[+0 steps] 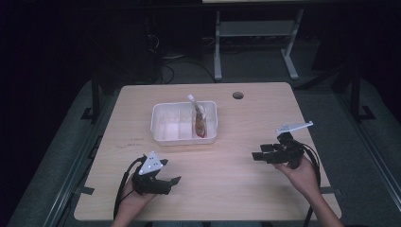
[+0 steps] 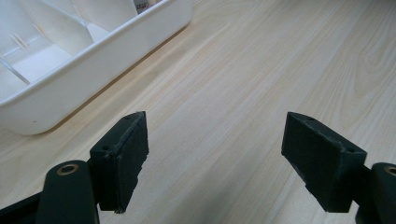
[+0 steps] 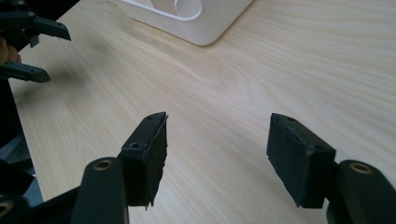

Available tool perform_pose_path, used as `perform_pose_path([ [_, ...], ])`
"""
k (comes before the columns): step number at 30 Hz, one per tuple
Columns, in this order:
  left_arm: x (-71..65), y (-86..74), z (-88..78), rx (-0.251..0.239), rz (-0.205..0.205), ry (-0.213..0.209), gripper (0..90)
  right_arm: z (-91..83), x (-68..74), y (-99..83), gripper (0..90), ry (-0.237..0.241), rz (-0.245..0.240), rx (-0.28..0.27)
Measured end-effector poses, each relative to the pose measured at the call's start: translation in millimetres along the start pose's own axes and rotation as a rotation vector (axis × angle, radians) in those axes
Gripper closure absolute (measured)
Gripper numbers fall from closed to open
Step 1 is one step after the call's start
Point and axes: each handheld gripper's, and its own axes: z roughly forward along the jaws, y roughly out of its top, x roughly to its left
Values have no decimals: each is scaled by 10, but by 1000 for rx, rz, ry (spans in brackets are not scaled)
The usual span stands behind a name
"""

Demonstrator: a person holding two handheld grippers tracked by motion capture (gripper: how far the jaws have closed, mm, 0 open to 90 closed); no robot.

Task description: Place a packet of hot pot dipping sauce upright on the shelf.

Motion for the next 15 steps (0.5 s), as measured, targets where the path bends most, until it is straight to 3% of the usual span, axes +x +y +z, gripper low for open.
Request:
perform_pose_path([
  [15,-8,2,-6,-2,7,1,226,18,-35,-270,368,3,24,19],
])
